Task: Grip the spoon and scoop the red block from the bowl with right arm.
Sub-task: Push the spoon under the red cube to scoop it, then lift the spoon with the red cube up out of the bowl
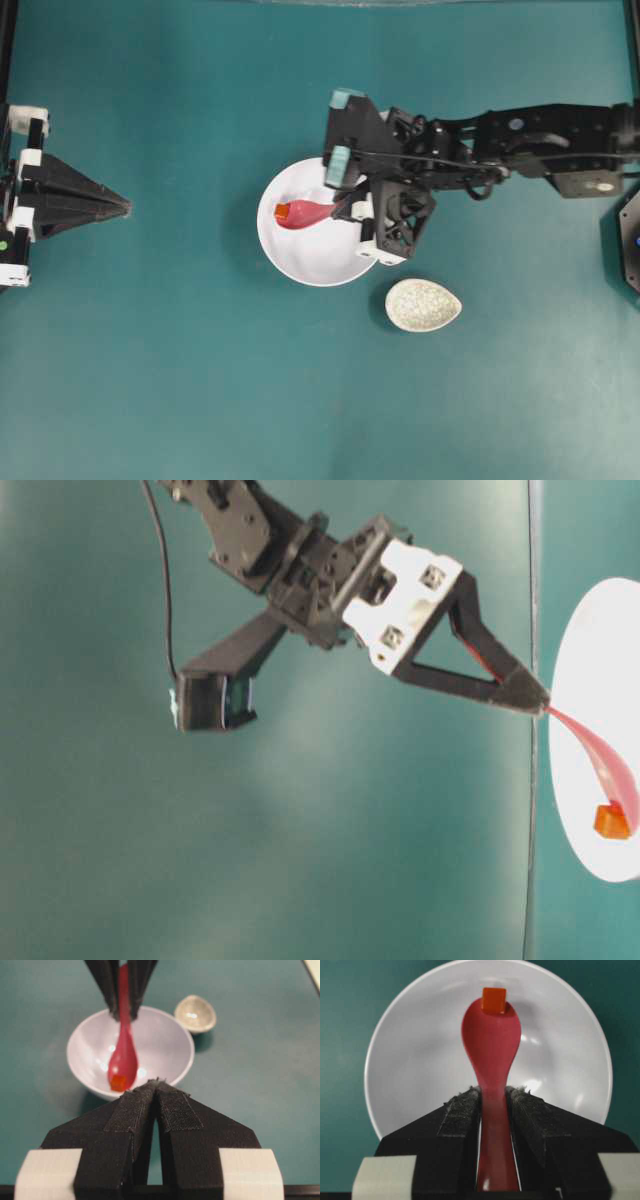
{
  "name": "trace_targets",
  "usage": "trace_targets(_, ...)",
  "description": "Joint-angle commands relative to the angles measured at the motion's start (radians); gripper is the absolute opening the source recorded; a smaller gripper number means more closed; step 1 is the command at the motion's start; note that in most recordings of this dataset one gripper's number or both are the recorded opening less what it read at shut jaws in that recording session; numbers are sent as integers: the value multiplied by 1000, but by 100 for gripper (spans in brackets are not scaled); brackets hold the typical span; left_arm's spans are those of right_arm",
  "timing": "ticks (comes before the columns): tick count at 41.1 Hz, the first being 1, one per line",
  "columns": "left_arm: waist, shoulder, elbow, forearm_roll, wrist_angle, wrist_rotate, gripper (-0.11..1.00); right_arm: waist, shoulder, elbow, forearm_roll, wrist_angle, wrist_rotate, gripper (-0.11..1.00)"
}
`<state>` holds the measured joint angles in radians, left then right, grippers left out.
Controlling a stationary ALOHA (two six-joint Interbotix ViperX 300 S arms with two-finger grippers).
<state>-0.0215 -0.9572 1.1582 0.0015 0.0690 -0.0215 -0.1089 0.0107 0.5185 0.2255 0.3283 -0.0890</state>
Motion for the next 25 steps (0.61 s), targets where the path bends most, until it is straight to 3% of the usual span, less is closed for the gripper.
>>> trace_targets(1,-2,8,-29,2,-8,0,1,8,-51,18,2,-49,-2,25)
trace_targets(12,-3,6,-29,2,-8,-2,1,34,-130,193,5,-275,0,25)
trace_targets(25,-2,5,-29,2,-9,-2,1,75,-161,367,61,-520,26,25)
